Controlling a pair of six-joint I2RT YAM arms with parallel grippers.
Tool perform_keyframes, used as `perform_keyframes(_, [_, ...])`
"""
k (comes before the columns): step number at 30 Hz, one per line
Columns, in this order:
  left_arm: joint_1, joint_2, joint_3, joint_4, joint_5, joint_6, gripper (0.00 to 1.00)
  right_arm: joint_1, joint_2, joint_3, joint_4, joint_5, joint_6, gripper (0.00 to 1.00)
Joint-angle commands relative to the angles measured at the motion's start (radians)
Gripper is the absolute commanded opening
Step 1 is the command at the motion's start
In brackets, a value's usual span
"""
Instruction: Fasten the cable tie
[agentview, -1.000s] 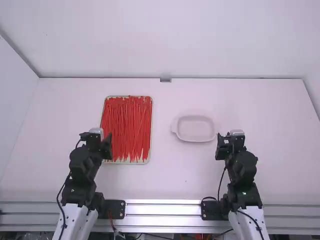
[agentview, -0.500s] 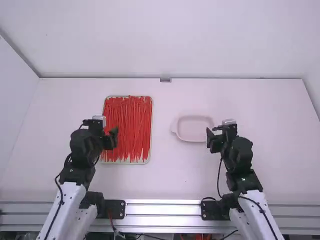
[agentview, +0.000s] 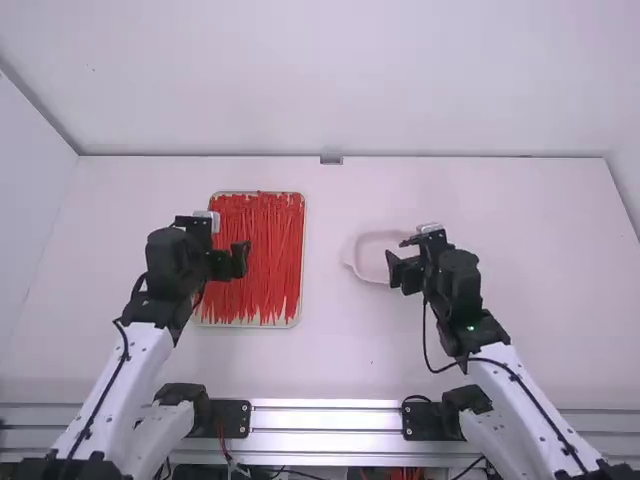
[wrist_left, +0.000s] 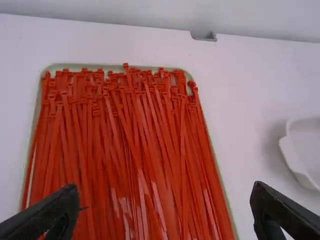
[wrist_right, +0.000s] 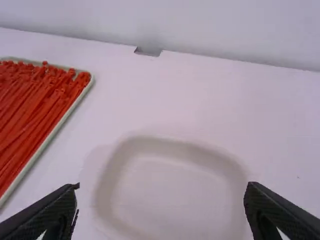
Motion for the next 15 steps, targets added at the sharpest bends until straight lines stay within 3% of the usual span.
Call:
perform_keyframes(1, [0.008,0.03,0.044,0.0,0.035,-0.011,0.92,0.01,0.029,0.048,0.012,-0.002,0.002,0.92])
perform_keyframes(8, [0.01,0.084,0.079,0.054,0.136,-0.017,0.97,0.026,0.08,0.073,0.01,-0.038,0.009,0.97])
perform_keyframes(15, [0.01,0.101,0.089,0.063,0.133,0.028,0.99,0.031,0.081,0.08,-0.009,-0.093,0.01,0.99])
